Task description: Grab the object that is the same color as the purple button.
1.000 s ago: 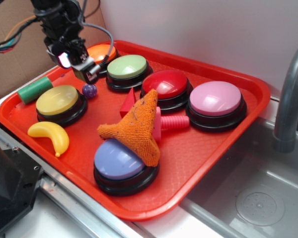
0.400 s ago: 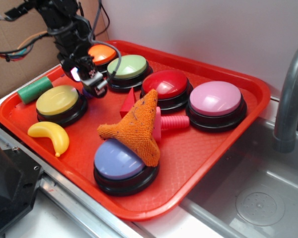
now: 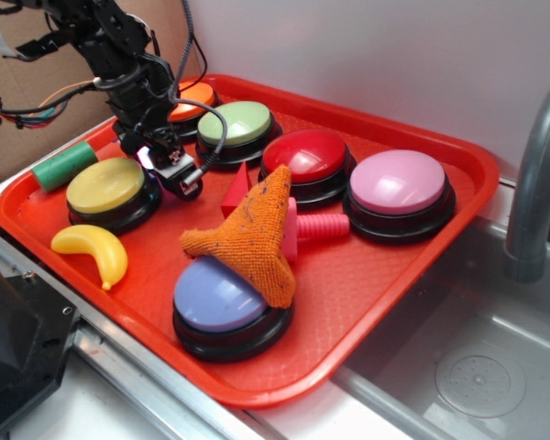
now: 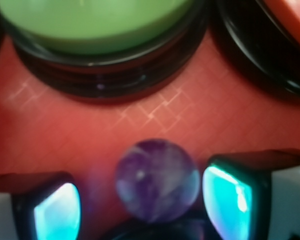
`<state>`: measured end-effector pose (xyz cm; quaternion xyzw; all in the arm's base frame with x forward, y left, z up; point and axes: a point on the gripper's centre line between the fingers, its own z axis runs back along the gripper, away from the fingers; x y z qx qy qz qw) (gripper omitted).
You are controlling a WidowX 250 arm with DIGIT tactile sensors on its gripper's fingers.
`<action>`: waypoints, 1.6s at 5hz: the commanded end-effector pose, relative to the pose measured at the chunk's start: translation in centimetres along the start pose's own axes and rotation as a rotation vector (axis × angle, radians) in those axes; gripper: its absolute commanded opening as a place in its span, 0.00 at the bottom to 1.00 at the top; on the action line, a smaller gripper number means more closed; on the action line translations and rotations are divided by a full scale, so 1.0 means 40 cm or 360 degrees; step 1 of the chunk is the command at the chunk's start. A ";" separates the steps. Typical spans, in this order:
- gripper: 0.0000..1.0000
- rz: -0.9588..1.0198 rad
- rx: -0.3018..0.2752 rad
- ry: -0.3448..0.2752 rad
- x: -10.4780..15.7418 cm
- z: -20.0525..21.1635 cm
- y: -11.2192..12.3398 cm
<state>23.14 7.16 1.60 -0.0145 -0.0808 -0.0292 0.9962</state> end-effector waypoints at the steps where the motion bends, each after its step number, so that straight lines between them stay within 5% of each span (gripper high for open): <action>1: 0.00 0.0038 0.0038 -0.0054 0.006 0.019 0.011; 3: 0.00 0.0190 0.0022 -0.0098 0.014 0.115 -0.012; 5: 0.00 0.0315 -0.0024 0.0101 0.017 0.261 -0.094; 7: 0.00 0.0386 -0.0085 0.0122 -0.035 0.335 -0.198; 8: 0.00 0.0437 -0.0100 0.0130 -0.045 0.328 -0.202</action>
